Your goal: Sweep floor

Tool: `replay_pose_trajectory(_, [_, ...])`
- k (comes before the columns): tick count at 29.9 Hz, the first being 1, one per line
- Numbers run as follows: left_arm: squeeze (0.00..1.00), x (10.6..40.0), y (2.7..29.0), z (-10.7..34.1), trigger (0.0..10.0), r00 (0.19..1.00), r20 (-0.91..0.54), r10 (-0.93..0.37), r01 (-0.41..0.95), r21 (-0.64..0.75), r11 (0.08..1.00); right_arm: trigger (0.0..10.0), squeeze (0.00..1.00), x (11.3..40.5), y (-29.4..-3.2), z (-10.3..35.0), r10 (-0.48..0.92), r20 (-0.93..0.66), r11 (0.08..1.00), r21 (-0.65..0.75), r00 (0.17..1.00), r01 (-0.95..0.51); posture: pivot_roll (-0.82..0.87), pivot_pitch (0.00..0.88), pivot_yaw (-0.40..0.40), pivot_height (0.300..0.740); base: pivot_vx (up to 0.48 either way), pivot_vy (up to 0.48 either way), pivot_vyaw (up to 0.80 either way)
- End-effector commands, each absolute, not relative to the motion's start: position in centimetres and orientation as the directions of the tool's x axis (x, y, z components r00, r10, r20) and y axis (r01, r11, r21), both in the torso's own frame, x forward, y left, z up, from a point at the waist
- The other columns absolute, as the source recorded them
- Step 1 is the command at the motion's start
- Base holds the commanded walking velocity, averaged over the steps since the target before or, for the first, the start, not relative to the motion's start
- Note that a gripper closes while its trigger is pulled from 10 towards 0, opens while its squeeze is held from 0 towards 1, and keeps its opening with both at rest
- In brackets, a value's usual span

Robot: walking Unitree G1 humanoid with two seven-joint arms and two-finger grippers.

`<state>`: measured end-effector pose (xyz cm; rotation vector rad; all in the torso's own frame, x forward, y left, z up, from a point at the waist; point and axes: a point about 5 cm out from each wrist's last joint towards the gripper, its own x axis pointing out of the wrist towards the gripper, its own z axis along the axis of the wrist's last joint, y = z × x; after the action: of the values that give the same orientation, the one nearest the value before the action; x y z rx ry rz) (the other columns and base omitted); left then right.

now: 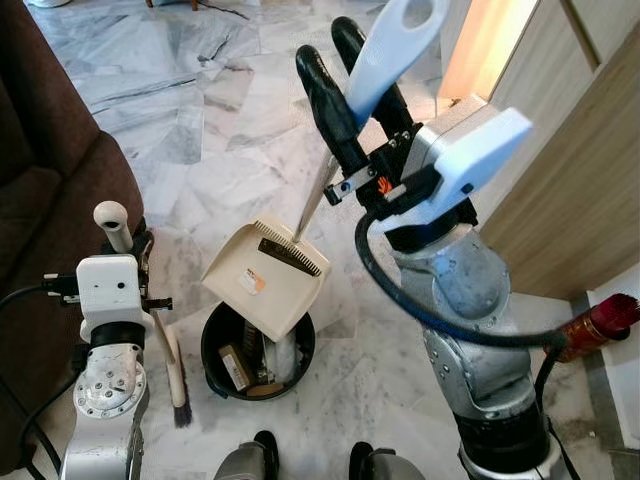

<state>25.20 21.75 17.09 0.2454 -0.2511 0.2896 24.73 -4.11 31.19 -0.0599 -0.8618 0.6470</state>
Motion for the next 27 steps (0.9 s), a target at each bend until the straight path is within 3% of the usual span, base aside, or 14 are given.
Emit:
replay_pose_trajectory(1, [0.0,25.1,21.9,17.7,10.0,0.917,0.32,0.24,-0.318,0.222,0.922,10.0,0.0,22.9,-4.0,32.6,0.547,0.746,0.797,-0.325,0.381,-0.509,-0.02,0.259,0.005,0.74,0.0,0.0,0.0])
replay_pose_trajectory(14, [0.0,25.2,21.9,17.6,10.0,0.917,0.322,0.237,-0.317,0.223,0.922,10.0,0.0,20.0,-2.3,33.8,0.595,0.755,0.773,-0.445,0.274,-0.452,-0.02,0.264,0.004,0.74,0.0,0.0,0.0])
replay_pose_trajectory(27, [0.0,25.3,22.0,17.7,10.0,0.916,0.325,0.238,-0.318,0.222,0.922,10.0,0.0,19.6,-2.2,33.6,0.6,0.753,0.771,-0.453,0.27,-0.448,-0.02,0.267,0.002,0.74,0.0,0.0,0.0])
